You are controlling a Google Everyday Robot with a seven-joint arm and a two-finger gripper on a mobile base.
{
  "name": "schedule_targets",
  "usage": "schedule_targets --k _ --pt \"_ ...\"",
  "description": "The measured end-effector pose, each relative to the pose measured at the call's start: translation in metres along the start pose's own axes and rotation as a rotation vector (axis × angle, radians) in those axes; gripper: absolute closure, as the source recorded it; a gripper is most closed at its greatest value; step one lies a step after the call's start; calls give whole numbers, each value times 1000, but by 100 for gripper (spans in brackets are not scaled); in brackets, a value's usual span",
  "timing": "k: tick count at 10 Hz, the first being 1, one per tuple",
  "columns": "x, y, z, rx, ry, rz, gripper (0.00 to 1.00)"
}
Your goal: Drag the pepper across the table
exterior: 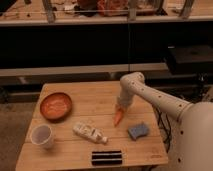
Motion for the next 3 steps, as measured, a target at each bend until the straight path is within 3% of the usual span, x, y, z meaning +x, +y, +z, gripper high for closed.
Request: schedule_targets --k 3 --pt "3 10 -3 5 -1 19 100"
